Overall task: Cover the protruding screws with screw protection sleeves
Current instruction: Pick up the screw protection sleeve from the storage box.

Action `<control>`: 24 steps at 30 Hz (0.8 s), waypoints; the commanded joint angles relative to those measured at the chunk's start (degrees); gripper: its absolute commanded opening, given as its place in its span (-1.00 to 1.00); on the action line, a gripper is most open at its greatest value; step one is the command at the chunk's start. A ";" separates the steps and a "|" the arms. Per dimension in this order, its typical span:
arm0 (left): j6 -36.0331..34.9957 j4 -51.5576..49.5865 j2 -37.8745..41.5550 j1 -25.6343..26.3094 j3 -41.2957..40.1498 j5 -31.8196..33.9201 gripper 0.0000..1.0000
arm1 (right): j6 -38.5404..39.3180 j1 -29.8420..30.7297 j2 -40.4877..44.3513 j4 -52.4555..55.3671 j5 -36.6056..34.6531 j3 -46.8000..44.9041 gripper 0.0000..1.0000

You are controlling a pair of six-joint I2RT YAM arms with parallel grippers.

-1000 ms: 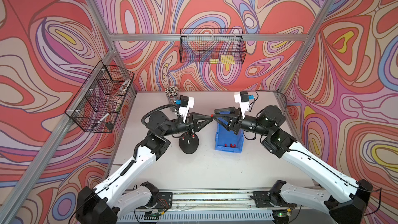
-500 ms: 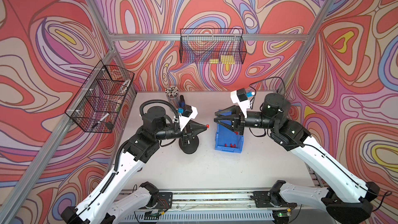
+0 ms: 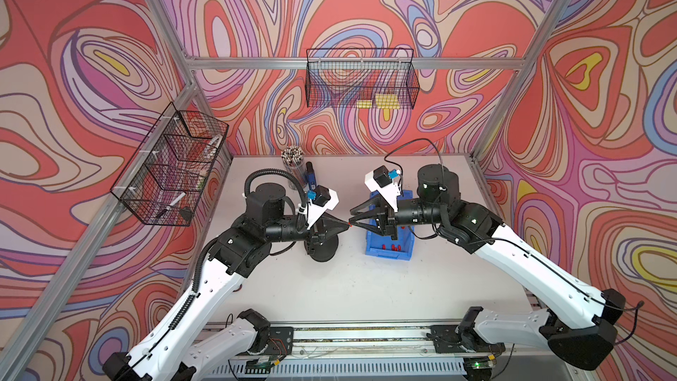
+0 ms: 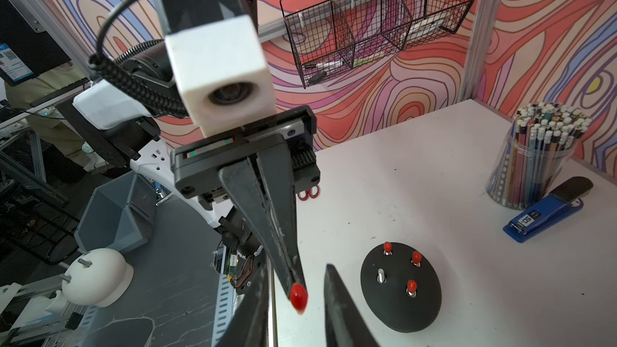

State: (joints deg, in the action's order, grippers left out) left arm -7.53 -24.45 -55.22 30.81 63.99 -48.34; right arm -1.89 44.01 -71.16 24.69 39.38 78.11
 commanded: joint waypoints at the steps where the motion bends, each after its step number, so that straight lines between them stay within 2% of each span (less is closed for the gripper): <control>1: -1.70 -0.79 0.90 0.13 1.55 -0.85 -1.00 | 1.43 0.57 -0.28 1.49 -1.39 1.01 -0.43; 14: -1.35 0.50 0.56 0.13 0.72 -0.85 -1.00 | 2.32 1.08 -1.53 2.36 -2.45 1.26 -0.70; 20: -1.25 1.22 0.47 0.17 0.50 -0.62 -1.00 | 2.68 1.08 -1.59 2.21 -2.29 1.44 -1.00; 24: -1.32 1.63 0.70 0.14 0.25 0.39 -1.00 | 2.71 1.08 -1.19 2.04 -2.47 1.35 -1.00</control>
State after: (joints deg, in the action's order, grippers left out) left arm -7.51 -24.38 -55.18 30.76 63.99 -47.68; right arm 0.36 44.84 -72.25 26.52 37.71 78.65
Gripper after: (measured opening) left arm 0.048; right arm 0.050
